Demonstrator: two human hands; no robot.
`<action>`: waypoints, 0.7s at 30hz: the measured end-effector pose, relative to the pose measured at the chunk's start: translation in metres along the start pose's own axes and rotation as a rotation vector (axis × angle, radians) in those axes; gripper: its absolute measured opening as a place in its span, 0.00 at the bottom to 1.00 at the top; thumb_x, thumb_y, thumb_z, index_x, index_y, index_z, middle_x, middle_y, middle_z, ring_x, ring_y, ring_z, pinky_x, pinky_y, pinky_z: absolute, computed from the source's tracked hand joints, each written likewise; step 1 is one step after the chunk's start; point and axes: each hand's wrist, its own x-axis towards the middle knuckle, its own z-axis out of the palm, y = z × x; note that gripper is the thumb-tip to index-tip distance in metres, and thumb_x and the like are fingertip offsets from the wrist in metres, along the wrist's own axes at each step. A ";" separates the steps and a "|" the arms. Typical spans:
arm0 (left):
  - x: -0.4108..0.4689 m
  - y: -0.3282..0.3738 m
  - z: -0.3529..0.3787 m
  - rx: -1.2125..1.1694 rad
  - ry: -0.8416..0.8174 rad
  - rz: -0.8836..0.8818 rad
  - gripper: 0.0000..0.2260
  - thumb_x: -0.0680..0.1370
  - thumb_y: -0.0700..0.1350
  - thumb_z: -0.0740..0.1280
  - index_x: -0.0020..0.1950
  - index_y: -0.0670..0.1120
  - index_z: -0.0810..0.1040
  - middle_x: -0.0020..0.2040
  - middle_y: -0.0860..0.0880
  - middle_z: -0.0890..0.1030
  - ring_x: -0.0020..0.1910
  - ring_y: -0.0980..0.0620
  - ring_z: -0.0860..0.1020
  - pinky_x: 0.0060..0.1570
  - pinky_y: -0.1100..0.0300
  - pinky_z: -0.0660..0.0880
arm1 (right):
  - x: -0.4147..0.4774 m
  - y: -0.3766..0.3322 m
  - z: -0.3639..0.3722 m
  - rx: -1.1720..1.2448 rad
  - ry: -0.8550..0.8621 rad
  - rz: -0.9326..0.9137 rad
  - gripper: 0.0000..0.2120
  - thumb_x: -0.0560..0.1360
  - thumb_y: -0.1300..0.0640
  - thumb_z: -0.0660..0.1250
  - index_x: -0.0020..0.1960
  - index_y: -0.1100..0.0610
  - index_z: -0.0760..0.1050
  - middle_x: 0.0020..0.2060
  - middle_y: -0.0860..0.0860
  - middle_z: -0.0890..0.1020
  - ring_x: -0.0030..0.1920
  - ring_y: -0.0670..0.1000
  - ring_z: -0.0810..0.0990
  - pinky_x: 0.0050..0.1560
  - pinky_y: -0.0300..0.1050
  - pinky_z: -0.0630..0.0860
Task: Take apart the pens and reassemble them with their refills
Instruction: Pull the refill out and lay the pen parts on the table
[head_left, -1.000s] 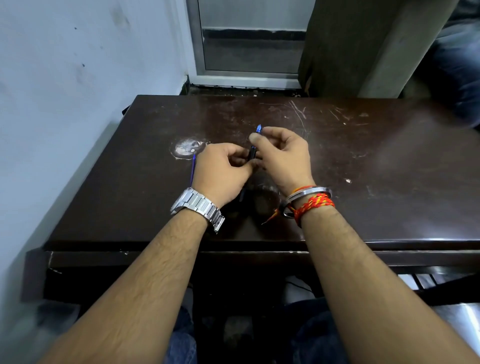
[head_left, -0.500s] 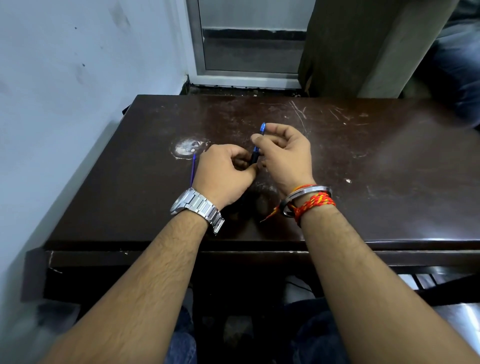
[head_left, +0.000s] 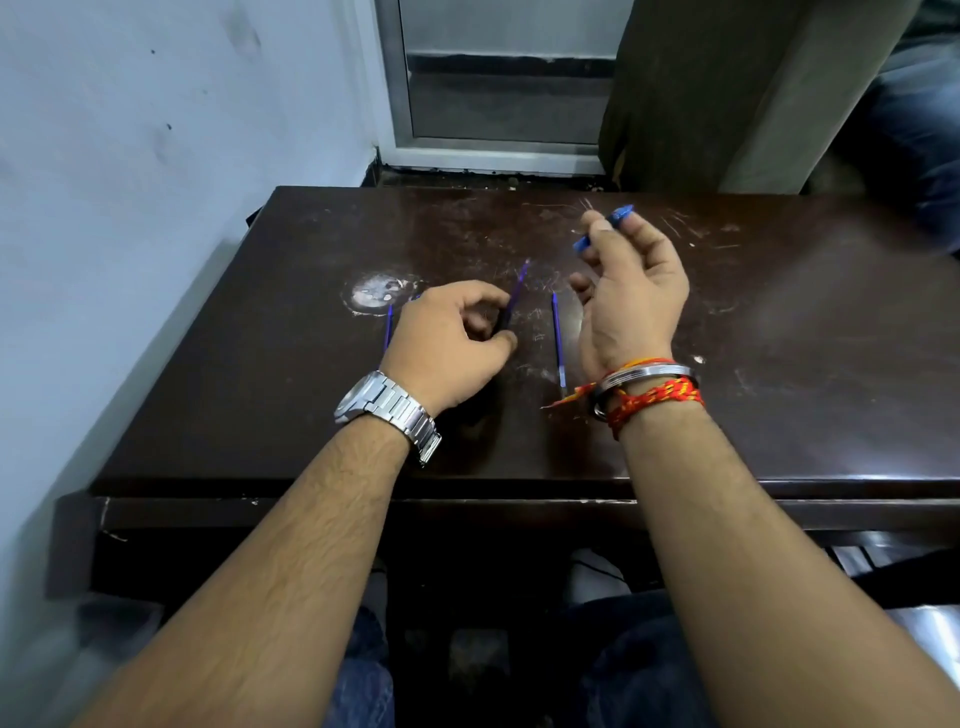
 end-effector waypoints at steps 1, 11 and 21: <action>0.002 -0.001 -0.002 -0.010 0.053 -0.018 0.10 0.68 0.46 0.75 0.45 0.59 0.81 0.32 0.55 0.79 0.30 0.60 0.75 0.39 0.66 0.72 | 0.002 0.001 -0.002 -0.048 -0.003 -0.009 0.08 0.74 0.65 0.71 0.47 0.53 0.77 0.35 0.47 0.83 0.35 0.43 0.81 0.35 0.39 0.76; 0.004 -0.004 -0.007 -0.022 0.237 -0.074 0.10 0.69 0.44 0.75 0.46 0.57 0.79 0.30 0.54 0.80 0.27 0.66 0.75 0.32 0.78 0.66 | -0.007 0.023 -0.009 -1.286 -0.415 -0.065 0.04 0.69 0.54 0.74 0.42 0.54 0.85 0.34 0.48 0.81 0.42 0.48 0.80 0.40 0.34 0.69; 0.002 -0.001 -0.005 -0.030 0.097 -0.062 0.09 0.70 0.44 0.75 0.48 0.54 0.81 0.32 0.49 0.83 0.26 0.57 0.76 0.35 0.62 0.72 | -0.008 0.020 -0.004 -0.994 -0.281 -0.106 0.09 0.71 0.49 0.69 0.35 0.51 0.83 0.28 0.45 0.81 0.38 0.49 0.84 0.45 0.46 0.82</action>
